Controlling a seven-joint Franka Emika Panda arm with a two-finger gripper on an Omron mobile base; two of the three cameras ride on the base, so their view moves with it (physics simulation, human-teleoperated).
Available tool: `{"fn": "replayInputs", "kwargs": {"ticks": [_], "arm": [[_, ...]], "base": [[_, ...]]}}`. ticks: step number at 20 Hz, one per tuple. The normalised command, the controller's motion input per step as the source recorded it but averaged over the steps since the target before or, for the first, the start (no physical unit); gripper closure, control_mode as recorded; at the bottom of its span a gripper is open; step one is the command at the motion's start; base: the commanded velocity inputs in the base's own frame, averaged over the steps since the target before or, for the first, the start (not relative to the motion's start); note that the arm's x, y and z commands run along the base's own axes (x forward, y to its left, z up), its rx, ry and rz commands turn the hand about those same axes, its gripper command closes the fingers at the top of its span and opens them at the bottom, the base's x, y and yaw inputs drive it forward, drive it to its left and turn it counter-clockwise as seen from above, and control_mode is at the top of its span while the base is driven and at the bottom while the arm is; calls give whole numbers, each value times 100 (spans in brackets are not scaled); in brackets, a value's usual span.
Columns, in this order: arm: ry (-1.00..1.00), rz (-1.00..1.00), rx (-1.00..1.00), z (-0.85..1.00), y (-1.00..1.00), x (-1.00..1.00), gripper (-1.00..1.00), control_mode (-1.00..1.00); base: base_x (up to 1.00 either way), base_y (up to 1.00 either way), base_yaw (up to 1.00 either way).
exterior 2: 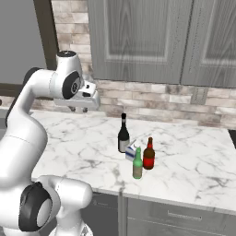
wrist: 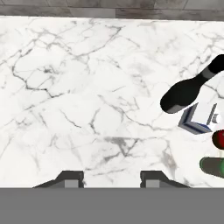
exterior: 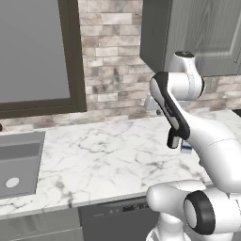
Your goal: Move the drinks to the dining counter.
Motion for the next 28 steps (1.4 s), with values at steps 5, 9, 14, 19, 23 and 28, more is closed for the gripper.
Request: {"fn": "replayInputs", "kwargs": {"ticks": [5,9,14,19,23,28], "arm": [[0,0,-8,-3,-21,-4,-100,-100],[0,0,-9,-2,-23,-18,-100,-100],[0,1,-6,-1,-39,-10,-100,-100],[0,0,0,0,-31,-31,-100,-100],[0,0,0,-1,-29,-33,-100,-100],[0,-3,0,0,-32,-22,-100,-100]], "base": [[0,0,0],[0,0,0],[0,0,0],[0,0,0],[0,0,0],[0,0,0]]}}
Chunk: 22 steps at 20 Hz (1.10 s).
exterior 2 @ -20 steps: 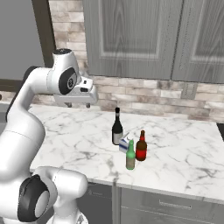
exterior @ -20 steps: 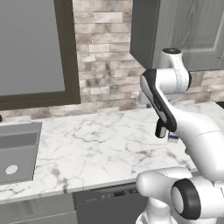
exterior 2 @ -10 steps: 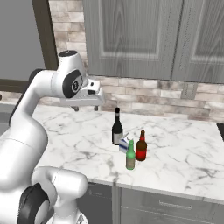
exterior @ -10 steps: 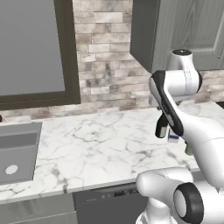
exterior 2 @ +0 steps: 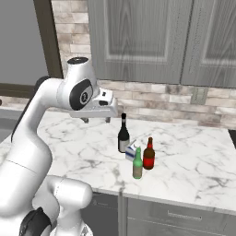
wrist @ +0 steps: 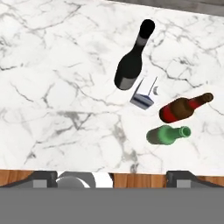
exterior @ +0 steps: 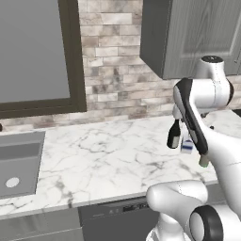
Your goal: Move the drinks to the dining counter.
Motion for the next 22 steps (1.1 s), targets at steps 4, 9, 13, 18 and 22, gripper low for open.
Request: {"fn": "replayInputs", "kwargs": {"ticks": [4,9,13,18,22], "arm": [[1,-6,1,-7,-24,-9,-100,-100],[1,-6,2,-11,-31,-5,-100,-100],[0,-7,9,-19,-34,-8,-100,-100],[0,-7,11,-24,-34,-1,-100,-100],[4,-8,6,-13,-21,0,-100,-100]], "base": [[0,0,0],[0,0,0],[0,0,0],[0,0,0],[0,0,0]]}}
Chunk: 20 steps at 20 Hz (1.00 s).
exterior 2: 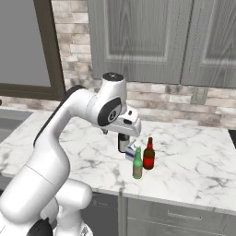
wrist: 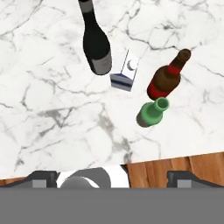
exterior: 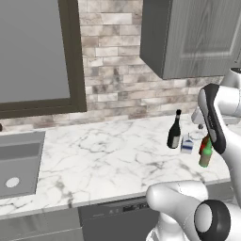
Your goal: Move the drinks to the dining counter.
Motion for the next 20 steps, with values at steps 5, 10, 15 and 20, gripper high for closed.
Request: {"fn": "replayInputs", "kwargs": {"ticks": [5,10,15,20], "arm": [[4,-9,1,-11,-21,0,-100,-100],[3,-15,0,-16,-26,0,-100,-100],[6,-12,0,-22,-15,0,-100,-100],[4,-7,0,-16,-9,0,-100,-100]], "base": [[0,0,0],[0,0,0],[0,0,0],[0,0,0]]}}
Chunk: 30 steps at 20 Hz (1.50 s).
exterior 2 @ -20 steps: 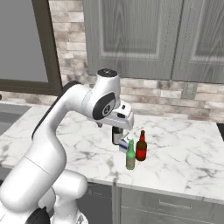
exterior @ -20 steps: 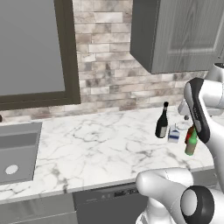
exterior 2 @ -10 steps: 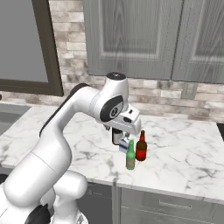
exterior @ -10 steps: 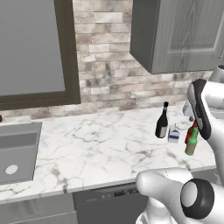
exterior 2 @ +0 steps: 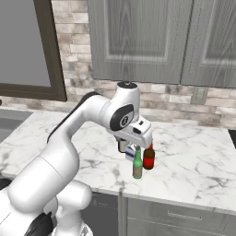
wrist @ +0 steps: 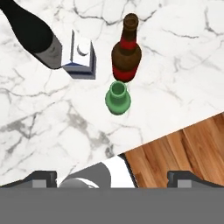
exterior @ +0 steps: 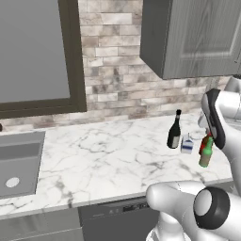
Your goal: Move the drinks to the dining counter.
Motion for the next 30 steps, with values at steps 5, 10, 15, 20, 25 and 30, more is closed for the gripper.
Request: {"fn": "replayInputs", "kwargs": {"ticks": [5,10,15,20,25,30], "arm": [[1,-1,0,-7,-1,0,-100,-100],[2,0,0,-2,0,0,-100,-100],[1,0,0,-14,-1,5,-100,-100],[0,0,0,-16,-7,9,-100,-100],[0,0,0,-14,-10,8,-100,-100],[0,0,0,-2,-3,12,-100,-100]], "base": [[0,0,0],[0,0,0],[0,0,0],[0,0,0],[0,0,0],[0,0,0]]}}
